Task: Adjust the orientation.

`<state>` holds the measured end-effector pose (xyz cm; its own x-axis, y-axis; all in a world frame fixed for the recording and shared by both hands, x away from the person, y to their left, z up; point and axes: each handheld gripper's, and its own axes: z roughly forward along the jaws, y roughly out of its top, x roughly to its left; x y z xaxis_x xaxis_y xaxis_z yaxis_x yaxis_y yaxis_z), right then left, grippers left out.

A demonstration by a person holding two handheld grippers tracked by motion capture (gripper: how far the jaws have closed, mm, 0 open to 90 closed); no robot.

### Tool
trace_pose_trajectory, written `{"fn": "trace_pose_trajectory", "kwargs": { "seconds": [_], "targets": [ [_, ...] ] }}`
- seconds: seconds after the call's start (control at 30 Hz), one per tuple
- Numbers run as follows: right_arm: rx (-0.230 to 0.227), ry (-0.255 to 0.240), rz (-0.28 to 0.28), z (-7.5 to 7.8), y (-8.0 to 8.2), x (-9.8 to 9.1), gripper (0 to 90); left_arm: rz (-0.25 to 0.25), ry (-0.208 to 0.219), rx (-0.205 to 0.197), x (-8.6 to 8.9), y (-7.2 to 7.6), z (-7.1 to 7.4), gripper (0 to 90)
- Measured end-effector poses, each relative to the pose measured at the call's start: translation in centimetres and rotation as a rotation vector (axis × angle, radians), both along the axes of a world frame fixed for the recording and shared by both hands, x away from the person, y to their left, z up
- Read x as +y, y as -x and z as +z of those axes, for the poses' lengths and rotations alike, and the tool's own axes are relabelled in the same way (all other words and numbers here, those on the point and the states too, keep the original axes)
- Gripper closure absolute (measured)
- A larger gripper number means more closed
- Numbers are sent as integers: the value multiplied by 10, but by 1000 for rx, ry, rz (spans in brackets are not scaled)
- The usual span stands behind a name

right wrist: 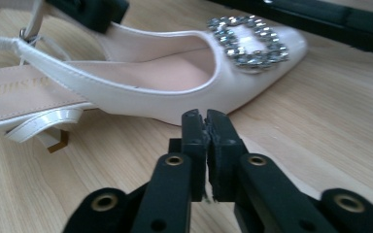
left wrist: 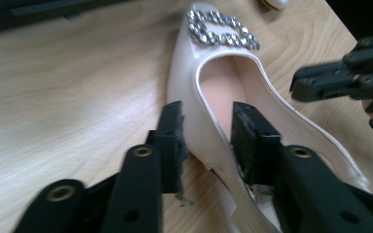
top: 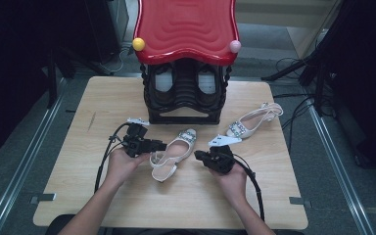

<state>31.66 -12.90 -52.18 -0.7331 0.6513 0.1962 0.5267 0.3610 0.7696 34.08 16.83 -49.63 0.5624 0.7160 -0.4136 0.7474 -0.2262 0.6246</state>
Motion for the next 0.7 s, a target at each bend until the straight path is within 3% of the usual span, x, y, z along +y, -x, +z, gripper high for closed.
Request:
{"fn": "trace_pose_trajectory", "kwargs": {
  "seconds": [0.1,0.33,0.37,0.4,0.47,0.7],
  "targets": [
    [11,12,16,-3,0,9,900,4,-26,-15,7,2,4,550],
    [30,21,39,-9,-4,20,900,-8,-29,-18,13,12,10,505],
    [33,21,41,-10,-5,21,900,-13,-1,-10,14,14,11,505],
    [32,23,42,-10,-6,22,900,-33,63,8,16,15,14,492],
    [35,17,47,-11,-8,22,900,-46,106,18,19,18,17,466],
    [47,28,56,-9,-16,26,900,5,31,0,29,25,18,456]
  ]
}}
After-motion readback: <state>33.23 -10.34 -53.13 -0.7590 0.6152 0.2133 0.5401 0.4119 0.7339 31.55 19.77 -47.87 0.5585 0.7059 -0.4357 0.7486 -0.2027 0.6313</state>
